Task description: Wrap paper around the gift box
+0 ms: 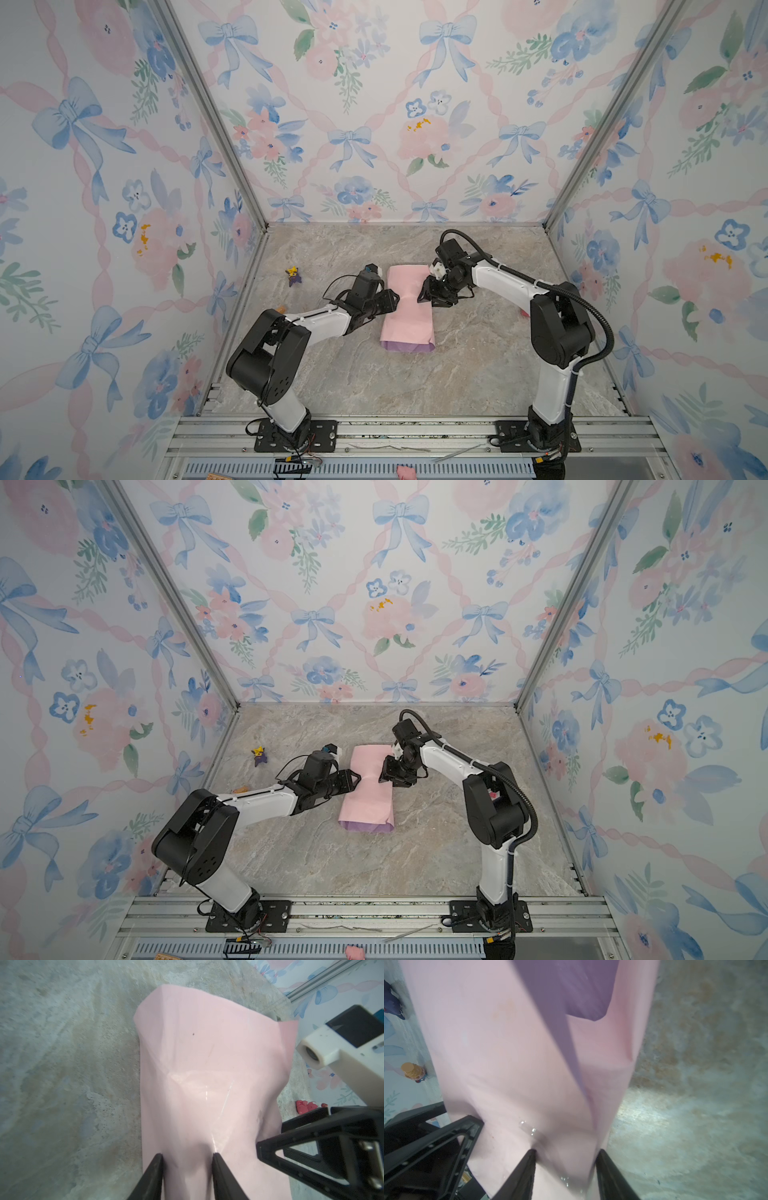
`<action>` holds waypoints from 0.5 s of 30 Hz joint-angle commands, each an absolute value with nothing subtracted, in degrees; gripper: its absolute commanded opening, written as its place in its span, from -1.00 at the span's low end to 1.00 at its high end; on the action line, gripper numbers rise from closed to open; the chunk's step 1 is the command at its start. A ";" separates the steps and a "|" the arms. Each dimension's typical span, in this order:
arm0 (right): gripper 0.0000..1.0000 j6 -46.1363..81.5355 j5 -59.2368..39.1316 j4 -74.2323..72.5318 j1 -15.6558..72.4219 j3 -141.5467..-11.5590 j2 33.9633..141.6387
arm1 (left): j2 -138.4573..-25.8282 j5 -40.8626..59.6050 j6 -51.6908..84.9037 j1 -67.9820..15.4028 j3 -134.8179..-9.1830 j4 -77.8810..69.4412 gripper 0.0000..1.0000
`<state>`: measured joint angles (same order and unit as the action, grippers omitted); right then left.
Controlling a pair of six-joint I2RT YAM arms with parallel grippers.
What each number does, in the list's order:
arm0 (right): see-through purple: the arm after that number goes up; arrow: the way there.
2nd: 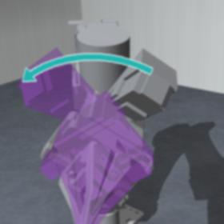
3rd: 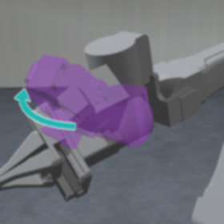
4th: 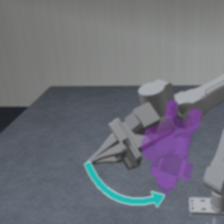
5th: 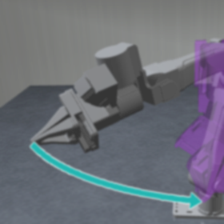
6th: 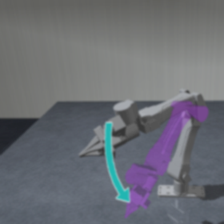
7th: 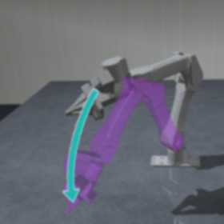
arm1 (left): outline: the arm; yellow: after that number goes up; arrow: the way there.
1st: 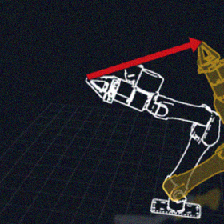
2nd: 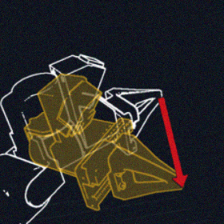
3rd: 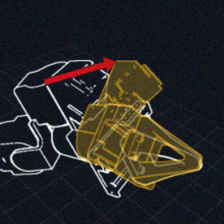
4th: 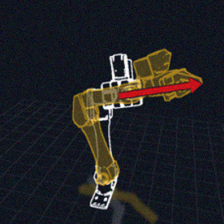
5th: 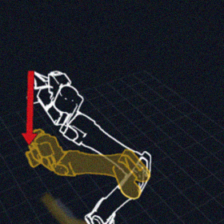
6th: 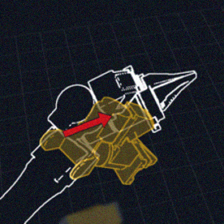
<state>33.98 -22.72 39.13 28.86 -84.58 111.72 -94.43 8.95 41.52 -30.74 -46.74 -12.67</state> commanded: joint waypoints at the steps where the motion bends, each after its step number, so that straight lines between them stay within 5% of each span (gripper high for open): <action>1: 0.07 34.54 -23.51 38.77 28.40 -83.50 113.38 | -94.88 7.87 39.46 -31.21 -45.71 -6.15 -0.22; 6: 0.07 34.63 -23.88 38.17 28.21 -83.08 113.89 | -94.82 7.88 39.55 -31.20 -45.65 -6.15 -0.22; 15: -0.26 34.72 -24.08 37.77 28.14 -82.35 112.98 | -94.66 7.67 39.51 -31.27 -45.51 -6.11 -0.22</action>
